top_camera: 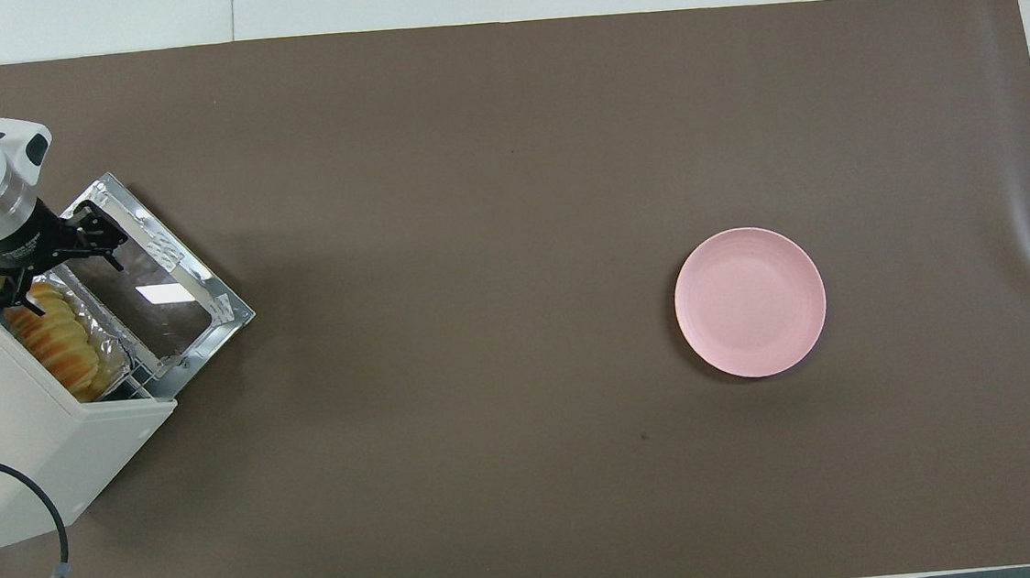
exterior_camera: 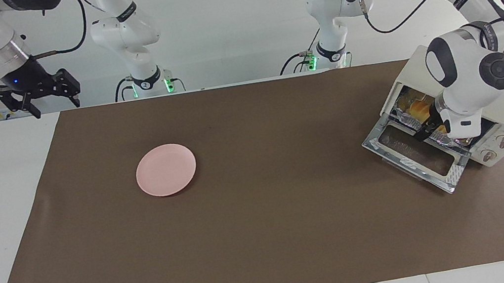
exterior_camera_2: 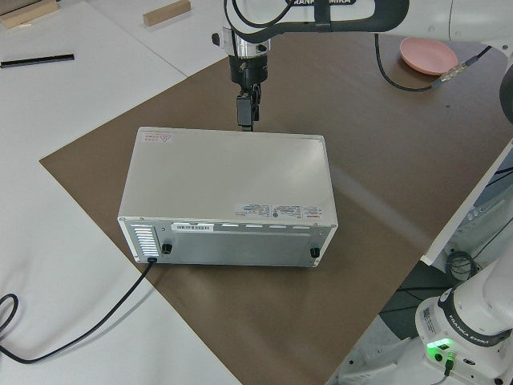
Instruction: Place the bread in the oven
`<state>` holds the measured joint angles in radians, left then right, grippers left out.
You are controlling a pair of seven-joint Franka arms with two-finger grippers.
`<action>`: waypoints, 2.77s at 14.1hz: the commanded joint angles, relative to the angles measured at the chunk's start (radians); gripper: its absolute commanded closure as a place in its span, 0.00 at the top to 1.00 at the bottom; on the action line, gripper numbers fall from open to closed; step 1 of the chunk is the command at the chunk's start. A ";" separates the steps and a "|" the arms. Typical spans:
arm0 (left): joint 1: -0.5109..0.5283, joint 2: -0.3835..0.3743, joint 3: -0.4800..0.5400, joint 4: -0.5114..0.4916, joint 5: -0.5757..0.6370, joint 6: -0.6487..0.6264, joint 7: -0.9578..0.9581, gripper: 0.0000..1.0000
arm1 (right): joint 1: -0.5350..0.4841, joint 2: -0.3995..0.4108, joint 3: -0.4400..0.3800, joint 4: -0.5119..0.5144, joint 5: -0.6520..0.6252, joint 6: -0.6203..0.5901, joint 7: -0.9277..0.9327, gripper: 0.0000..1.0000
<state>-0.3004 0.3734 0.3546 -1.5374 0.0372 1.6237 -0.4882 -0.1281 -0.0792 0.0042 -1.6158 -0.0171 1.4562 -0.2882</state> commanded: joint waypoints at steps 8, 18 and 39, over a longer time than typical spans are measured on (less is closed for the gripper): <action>0.038 -0.125 0.010 0.079 -0.028 0.030 0.305 1.00 | -0.010 -0.007 0.007 0.002 0.020 -0.014 0.006 1.00; 0.149 -0.327 0.012 -0.047 -0.013 -0.019 0.505 1.00 | -0.010 -0.007 0.007 0.002 0.020 -0.014 0.006 1.00; 0.287 -0.337 -0.330 -0.044 -0.071 -0.085 0.503 1.00 | -0.010 -0.007 0.007 0.002 0.020 -0.014 0.006 1.00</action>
<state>-0.0178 0.0627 0.0350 -1.5540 -0.0215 1.5663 0.0045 -0.1281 -0.0792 0.0042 -1.6158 -0.0171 1.4562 -0.2882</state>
